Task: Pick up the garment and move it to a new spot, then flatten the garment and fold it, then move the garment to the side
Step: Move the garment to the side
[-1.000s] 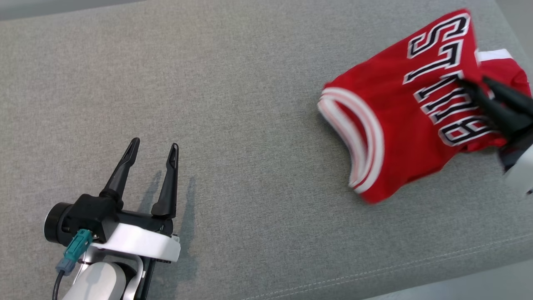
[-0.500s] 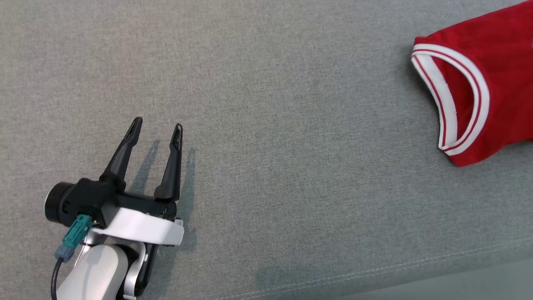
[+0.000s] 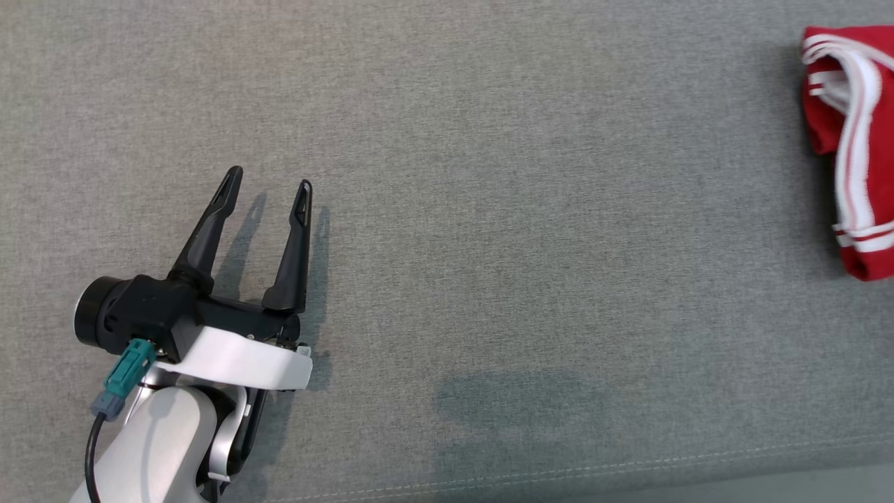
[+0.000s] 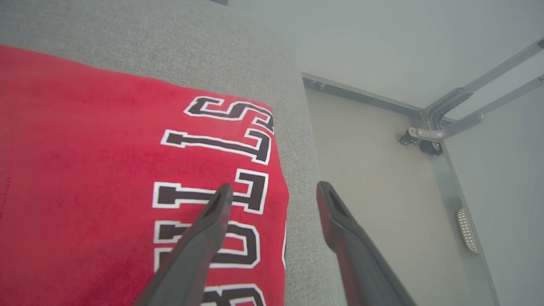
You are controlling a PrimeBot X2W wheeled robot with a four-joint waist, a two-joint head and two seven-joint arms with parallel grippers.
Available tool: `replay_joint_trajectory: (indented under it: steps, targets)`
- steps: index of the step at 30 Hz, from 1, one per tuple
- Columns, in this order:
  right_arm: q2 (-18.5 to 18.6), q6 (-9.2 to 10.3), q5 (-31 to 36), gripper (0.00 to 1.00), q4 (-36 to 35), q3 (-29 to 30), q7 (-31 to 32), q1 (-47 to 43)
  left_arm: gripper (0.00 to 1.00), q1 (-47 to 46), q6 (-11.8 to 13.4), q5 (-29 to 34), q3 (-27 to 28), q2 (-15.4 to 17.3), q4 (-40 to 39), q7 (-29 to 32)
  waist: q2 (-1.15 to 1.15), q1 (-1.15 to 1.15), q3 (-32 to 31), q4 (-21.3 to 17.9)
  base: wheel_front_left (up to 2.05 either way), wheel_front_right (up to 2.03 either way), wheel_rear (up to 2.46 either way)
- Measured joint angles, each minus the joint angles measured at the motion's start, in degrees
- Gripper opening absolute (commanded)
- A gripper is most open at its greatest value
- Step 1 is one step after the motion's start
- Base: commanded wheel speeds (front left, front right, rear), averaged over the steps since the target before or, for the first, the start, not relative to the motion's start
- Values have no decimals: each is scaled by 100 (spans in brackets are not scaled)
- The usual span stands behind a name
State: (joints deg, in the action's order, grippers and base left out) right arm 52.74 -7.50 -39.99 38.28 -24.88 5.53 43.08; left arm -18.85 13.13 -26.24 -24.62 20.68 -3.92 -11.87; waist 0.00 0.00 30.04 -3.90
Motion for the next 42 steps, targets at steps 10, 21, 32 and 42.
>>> replay_joint_trajectory:
  steps: [10,21,32,42]
  targets:
    - [-699,0,190,100,400,380,-1195,116,100,12,12,-9,104,68,32,-26,0,0,-190,20,0,0,0]
    - [-2193,0,1144,100,-1457,1300,-1919,-530,100,570,210,-169,435,355,-140,-16,0,0,-1015,-70,0,0,0]
    - [-3945,0,2301,100,-3169,1940,-1573,-2408,100,1205,457,-342,672,439,-258,24,0,0,-1789,97,0,0,0]
    - [-4393,1,2641,100,-3242,2312,-1450,-3612,100,1772,472,-475,664,423,-132,-34,0,0,-2370,255,0,0,0]
